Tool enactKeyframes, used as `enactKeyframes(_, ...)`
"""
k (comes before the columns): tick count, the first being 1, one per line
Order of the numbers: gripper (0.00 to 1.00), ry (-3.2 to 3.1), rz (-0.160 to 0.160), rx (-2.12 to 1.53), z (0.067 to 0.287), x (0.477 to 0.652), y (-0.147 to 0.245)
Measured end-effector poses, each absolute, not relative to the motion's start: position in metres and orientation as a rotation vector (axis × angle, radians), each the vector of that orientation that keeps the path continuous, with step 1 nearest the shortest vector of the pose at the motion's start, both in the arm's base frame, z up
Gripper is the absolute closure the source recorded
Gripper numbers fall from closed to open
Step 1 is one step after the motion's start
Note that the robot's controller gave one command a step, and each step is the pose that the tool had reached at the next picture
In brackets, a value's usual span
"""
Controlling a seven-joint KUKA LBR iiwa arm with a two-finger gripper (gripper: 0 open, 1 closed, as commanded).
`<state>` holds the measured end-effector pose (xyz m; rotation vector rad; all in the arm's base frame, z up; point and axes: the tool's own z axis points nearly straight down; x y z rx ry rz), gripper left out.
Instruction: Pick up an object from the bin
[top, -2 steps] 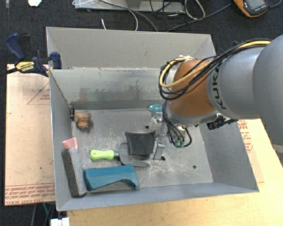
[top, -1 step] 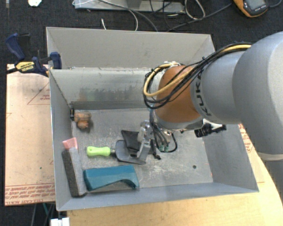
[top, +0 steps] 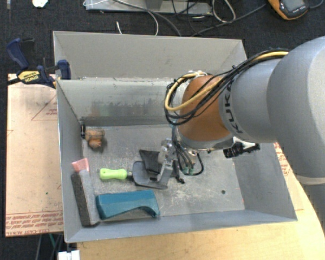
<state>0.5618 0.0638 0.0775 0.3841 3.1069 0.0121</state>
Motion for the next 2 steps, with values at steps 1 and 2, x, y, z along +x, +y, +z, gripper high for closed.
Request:
enactKeyframes(1,1.00,3.112,0.010,0.401,0.134,0.558,0.060)
enactKeyframes(2,1.00,3.123,0.009,0.291,0.210,0.555,0.058)
